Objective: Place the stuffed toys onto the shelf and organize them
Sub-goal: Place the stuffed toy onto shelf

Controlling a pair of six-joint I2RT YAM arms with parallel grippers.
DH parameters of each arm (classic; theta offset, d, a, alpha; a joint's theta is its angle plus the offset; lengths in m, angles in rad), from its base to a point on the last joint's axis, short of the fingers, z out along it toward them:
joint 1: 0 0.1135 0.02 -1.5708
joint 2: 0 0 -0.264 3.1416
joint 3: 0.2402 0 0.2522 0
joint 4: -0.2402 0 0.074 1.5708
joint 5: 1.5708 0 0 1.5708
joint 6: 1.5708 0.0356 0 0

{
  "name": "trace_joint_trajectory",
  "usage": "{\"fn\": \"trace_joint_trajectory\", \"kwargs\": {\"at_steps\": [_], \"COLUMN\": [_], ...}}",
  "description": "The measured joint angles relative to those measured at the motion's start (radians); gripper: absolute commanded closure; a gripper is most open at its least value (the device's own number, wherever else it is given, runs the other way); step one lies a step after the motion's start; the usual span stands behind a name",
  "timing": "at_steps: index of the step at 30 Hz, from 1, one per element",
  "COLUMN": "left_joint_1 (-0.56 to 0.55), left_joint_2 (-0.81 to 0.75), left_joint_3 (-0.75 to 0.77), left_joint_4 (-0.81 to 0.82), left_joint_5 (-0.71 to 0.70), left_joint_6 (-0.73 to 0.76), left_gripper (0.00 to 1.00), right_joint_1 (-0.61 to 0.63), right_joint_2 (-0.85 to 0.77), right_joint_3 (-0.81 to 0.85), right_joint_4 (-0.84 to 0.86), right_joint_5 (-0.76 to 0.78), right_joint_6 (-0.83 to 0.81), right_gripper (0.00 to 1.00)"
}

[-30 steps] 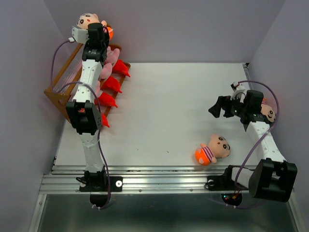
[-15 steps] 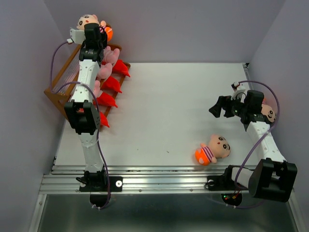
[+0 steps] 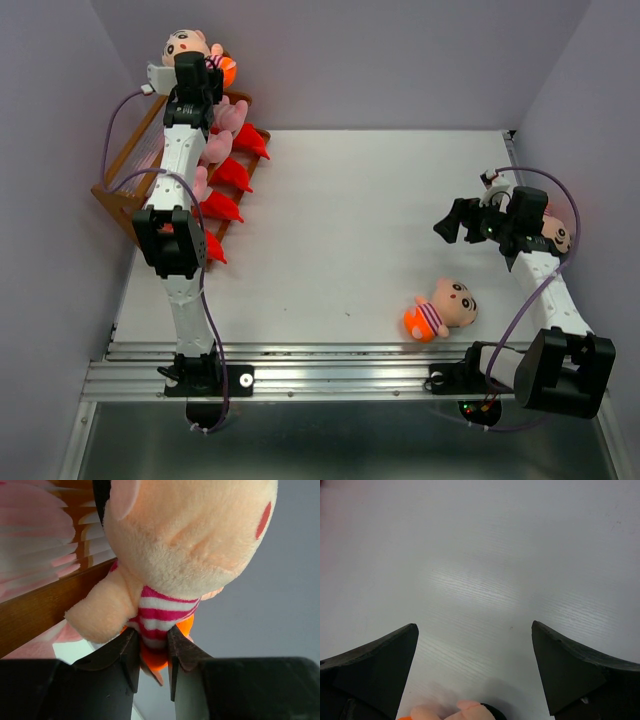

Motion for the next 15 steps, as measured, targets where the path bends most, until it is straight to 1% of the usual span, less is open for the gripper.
{"fn": "trace_joint_trajectory", "kwargs": {"at_steps": [15], "left_joint_1": [0.001], "left_joint_2": [0.0], "left_joint_3": [-0.037], "left_joint_4": [0.05], "left_joint_5": [0.02], "left_joint_6": [-0.061], "left_gripper": [0.69], "right_joint_1": [0.0], "right_joint_2": [0.0], "right_joint_3": [0.0], "right_joint_4": [0.0], "right_joint_5": [0.0], "right_joint_6": [0.0], "right_gripper": [0.0]}}
